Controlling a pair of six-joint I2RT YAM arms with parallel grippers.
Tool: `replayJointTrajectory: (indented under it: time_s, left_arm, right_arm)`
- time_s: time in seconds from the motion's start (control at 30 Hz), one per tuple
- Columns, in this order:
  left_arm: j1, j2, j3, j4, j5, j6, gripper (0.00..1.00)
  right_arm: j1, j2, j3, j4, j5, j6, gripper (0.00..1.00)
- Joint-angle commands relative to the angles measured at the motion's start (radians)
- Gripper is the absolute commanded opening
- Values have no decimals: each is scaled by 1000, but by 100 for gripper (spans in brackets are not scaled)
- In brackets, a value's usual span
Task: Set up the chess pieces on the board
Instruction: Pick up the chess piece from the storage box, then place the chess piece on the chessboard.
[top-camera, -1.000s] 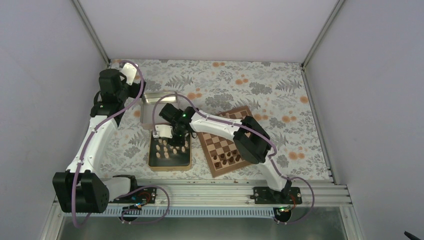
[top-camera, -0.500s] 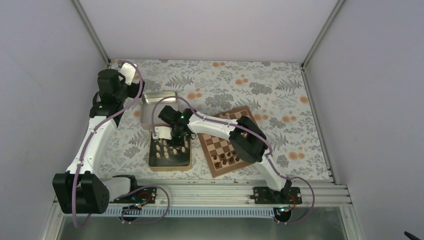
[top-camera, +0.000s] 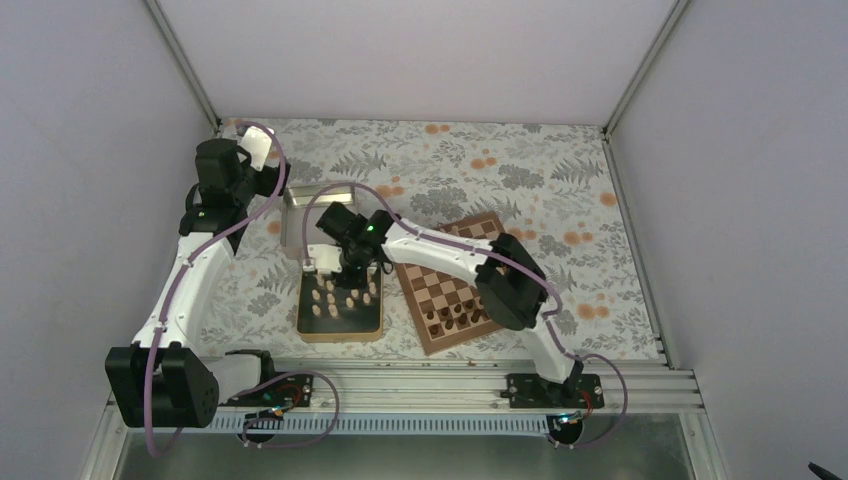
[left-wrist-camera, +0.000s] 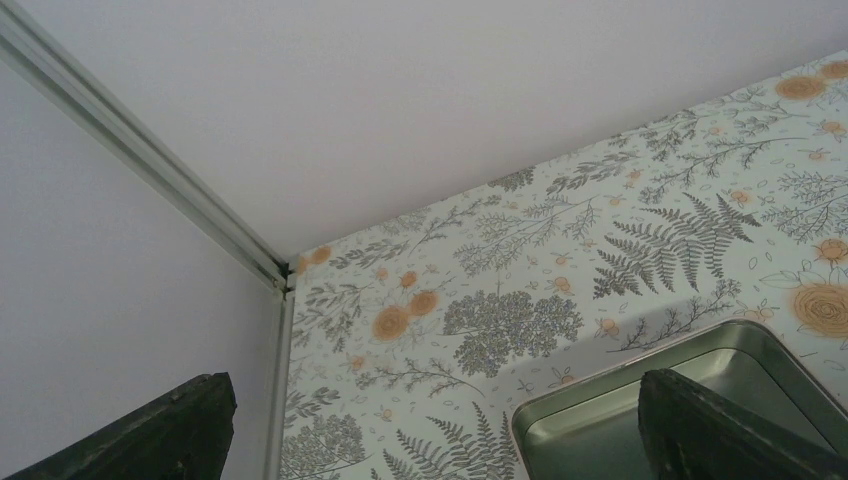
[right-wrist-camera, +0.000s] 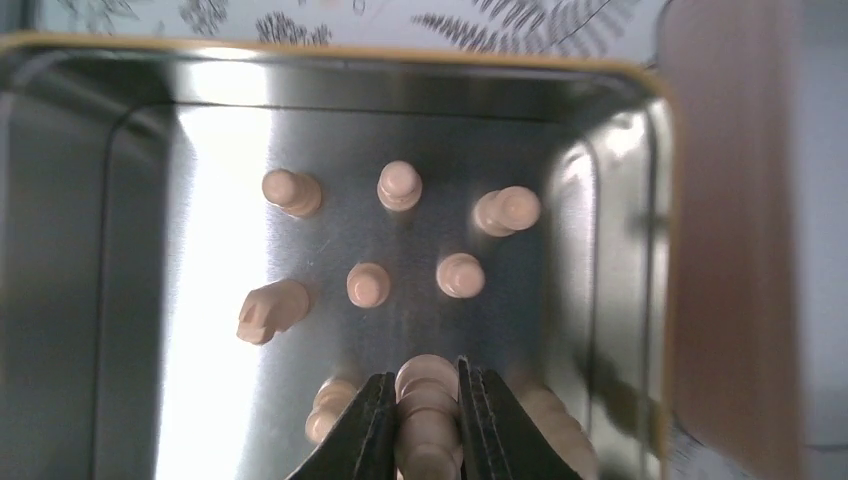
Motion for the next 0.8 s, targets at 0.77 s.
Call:
replayJointTrajectory:
  time_s: [0.77]
  left_arm:
    - [7, -12, 2, 15, 12, -11, 100]
  right_arm:
    - [-451, -298, -292, 57, 83, -90, 12]
